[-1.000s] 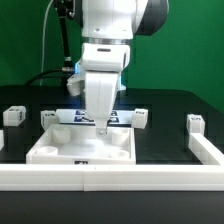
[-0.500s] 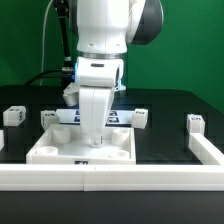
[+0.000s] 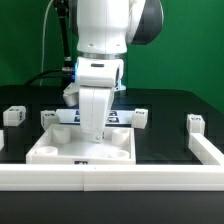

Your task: Assemble one leg

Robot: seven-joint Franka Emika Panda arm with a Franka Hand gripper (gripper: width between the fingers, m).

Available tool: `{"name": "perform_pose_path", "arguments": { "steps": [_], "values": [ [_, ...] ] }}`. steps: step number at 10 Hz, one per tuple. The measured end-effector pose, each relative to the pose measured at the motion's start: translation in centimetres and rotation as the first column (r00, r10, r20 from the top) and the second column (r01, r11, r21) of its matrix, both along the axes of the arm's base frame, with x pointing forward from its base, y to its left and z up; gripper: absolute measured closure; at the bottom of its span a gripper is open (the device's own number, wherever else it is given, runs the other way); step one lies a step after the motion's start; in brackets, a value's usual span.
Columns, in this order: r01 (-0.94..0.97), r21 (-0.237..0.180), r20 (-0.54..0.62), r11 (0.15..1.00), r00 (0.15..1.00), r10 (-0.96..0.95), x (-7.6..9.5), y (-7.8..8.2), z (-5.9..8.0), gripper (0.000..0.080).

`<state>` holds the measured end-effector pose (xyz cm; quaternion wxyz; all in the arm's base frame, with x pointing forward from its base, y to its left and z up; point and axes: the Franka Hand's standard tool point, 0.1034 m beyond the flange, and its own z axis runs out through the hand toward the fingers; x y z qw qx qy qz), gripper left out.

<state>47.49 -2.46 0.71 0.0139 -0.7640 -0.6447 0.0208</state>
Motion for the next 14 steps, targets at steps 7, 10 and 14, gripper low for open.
{"name": "perform_pose_path", "arguments": {
  "steps": [7, 10, 14],
  "values": [
    [0.000, 0.001, 0.015, 1.000, 1.000, 0.000, 0.3, 0.0, 0.2, 0.0740],
    [-0.117, -0.011, 0.035, 0.993, 0.993, 0.117, 0.7, 1.2, 0.2, 0.0739],
    [-0.137, -0.020, 0.033, 0.990, 0.990, 0.137, 0.6, 2.3, 0.1, 0.0739]
  ]
}}
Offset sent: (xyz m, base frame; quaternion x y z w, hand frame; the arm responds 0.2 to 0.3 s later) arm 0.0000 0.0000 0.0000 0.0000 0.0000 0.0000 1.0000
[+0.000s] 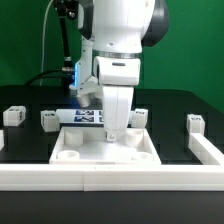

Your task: Assemble one leg

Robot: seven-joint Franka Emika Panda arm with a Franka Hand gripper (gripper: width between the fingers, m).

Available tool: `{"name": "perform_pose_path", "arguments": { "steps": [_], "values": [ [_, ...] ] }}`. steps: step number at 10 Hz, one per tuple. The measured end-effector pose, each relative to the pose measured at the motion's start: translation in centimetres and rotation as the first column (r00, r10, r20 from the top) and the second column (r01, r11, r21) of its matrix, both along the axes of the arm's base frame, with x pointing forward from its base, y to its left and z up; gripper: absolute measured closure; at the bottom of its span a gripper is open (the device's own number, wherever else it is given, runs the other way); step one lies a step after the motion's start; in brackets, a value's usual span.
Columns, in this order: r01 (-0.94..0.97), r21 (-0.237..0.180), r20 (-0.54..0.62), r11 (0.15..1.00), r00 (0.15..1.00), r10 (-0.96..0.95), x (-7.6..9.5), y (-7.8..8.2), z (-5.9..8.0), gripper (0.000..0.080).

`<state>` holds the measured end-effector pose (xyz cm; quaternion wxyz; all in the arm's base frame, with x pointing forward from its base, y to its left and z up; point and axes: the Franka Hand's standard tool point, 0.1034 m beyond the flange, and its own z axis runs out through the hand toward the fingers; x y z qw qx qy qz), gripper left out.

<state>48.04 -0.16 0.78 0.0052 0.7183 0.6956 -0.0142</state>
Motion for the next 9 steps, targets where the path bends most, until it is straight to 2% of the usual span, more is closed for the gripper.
{"name": "perform_pose_path", "arguments": {
  "steps": [2, 3, 6, 9],
  "values": [
    [-0.001, 0.000, 0.000, 1.000, 1.000, 0.001, 0.0, 0.1, 0.0, 0.0739],
    [-0.011, 0.006, 0.005, 1.000, 1.000, 0.011, 0.1, 0.9, 0.0, 0.0739],
    [-0.065, 0.032, 0.017, 0.997, 0.998, 0.064, 0.2, 4.7, -0.1, 0.0739],
    [-0.102, 0.050, 0.026, 0.993, 0.995, 0.101, 0.4, 7.8, -0.1, 0.0739]
  ]
}}
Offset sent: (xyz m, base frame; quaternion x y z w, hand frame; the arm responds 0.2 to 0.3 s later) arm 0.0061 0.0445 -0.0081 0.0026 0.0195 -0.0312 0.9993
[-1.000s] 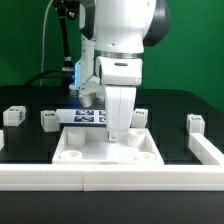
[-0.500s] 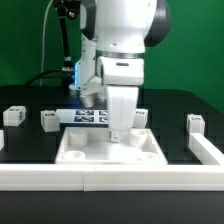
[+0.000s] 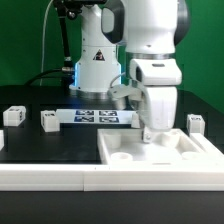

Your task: Assemble one leg

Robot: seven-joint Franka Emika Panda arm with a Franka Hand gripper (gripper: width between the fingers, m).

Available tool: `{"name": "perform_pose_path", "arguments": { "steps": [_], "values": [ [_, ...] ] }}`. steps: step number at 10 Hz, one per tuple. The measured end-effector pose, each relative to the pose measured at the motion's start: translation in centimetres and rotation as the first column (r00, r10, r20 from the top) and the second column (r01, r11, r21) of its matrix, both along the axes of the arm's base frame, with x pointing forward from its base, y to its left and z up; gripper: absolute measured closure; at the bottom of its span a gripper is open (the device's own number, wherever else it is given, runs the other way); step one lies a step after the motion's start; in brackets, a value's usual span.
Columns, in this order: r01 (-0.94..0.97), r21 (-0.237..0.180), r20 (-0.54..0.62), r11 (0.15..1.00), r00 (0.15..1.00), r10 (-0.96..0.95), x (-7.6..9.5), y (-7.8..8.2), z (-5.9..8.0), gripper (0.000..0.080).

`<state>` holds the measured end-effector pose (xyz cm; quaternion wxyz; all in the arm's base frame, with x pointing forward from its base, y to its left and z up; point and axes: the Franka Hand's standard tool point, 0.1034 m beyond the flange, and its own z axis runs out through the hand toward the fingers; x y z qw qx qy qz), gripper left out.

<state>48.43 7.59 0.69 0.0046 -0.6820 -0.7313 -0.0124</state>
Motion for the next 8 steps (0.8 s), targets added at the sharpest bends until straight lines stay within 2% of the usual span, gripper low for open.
{"name": "perform_pose_path", "arguments": {
  "steps": [3, 4, 5, 6, 7, 8],
  "values": [
    [0.003, -0.003, -0.006, 1.000, 1.000, -0.003, 0.08, -0.11, 0.01, 0.0739],
    [0.003, -0.003, -0.006, 1.000, 1.000, -0.003, 0.08, -0.13, 0.01, 0.0650],
    [0.003, -0.003, -0.006, 1.000, 1.000, -0.003, 0.08, -0.14, 0.01, 0.0467],
    [0.004, -0.003, -0.006, 1.000, 1.000, -0.004, 0.08, -0.14, 0.01, 0.0467],
    [0.004, -0.003, -0.006, 1.000, 1.000, -0.004, 0.08, -0.15, 0.01, 0.0270],
    [0.004, -0.003, -0.006, 1.000, 1.000, -0.004, 0.08, -0.15, 0.01, 0.0184]
  ]
}}
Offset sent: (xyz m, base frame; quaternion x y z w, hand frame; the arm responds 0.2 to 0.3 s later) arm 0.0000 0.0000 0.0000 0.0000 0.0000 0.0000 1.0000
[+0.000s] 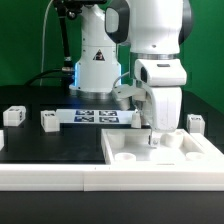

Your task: Assemble one leg

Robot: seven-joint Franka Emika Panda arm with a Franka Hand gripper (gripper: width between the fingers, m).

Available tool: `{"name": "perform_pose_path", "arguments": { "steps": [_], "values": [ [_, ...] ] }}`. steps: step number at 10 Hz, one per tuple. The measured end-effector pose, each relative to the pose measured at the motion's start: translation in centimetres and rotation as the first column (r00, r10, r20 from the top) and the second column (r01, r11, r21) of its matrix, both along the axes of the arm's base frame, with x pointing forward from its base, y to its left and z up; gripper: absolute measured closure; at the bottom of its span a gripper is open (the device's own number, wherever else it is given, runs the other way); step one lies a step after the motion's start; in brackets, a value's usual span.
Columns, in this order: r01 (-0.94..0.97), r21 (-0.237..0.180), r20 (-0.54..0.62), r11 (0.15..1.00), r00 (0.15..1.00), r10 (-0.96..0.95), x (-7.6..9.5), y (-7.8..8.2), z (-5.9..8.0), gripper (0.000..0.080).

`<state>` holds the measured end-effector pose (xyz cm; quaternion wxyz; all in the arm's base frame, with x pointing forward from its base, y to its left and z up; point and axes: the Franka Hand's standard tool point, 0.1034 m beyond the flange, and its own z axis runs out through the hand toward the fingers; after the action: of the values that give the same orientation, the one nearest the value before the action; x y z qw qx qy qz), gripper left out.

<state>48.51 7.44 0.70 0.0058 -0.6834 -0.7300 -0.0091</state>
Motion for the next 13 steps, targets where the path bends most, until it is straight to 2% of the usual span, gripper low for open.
{"name": "perform_pose_path", "arguments": {
  "steps": [5, 7, 10, 13],
  "values": [
    [0.016, 0.000, 0.003, 1.000, 1.000, -0.016, 0.0, 0.2, 0.2, 0.0151],
    [0.074, -0.003, 0.032, 0.997, 0.997, -0.074, -0.5, 1.4, 2.7, 0.0151],
    [0.167, 0.002, 0.058, 0.986, 0.984, -0.167, -0.4, 3.7, 4.9, 0.0151],
    [0.197, 0.003, 0.051, 0.980, 0.979, -0.197, -0.5, 3.4, 4.5, 0.0151]
  ]
}}
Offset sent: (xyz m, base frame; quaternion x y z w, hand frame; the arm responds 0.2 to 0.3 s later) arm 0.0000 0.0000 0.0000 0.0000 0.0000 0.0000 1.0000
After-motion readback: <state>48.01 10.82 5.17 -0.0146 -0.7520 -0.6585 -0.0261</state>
